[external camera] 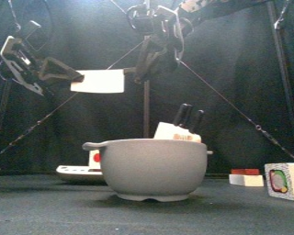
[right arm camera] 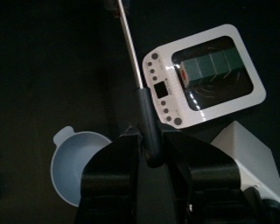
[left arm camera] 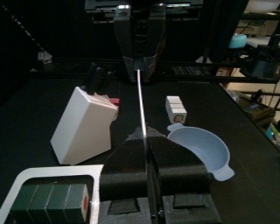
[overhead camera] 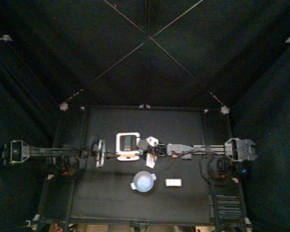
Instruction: Grab cleaver with both hands
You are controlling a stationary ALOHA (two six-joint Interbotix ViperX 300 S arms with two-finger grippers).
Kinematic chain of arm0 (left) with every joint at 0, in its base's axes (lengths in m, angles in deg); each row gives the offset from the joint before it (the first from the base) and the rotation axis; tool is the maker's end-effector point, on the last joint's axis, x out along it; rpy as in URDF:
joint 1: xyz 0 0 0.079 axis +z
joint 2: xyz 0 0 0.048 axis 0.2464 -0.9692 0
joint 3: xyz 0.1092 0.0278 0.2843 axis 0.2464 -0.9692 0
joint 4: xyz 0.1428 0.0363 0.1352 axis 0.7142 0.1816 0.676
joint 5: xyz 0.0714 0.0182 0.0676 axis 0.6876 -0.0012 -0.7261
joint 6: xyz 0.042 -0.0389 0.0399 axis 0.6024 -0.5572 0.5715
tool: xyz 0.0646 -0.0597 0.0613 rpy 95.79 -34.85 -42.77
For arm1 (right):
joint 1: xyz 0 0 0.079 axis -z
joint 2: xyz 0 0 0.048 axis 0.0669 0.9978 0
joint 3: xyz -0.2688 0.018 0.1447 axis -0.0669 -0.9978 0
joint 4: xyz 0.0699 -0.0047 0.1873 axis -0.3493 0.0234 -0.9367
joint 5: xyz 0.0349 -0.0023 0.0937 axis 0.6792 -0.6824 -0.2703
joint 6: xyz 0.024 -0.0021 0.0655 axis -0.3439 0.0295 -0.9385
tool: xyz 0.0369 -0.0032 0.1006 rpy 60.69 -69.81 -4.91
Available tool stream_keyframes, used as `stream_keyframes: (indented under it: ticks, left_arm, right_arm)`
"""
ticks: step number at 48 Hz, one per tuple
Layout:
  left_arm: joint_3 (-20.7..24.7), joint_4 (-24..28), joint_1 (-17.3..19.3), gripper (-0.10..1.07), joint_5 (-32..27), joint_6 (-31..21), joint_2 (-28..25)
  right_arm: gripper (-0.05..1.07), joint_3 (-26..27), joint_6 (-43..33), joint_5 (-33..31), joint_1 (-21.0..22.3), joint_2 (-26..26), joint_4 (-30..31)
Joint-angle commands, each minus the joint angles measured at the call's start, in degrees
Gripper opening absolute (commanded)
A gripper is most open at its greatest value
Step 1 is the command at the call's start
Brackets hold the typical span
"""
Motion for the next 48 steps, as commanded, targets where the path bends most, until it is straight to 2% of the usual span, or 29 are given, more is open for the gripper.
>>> stream_keyframes:
  ticks: [1,48]
  left_arm:
    - [0.6,0.1,0.0,0.15,0.3,0.1,0.0]
    - [0.6,0.2,0.2,0.15,0.3,0.1,0.0]
  right_arm:
    - [0.59,1.8,0.1,0.1,0.4,-0.9,0.1]
    - [0.58,2.4,-0.2,0.0,0.8,0.2,0.1]
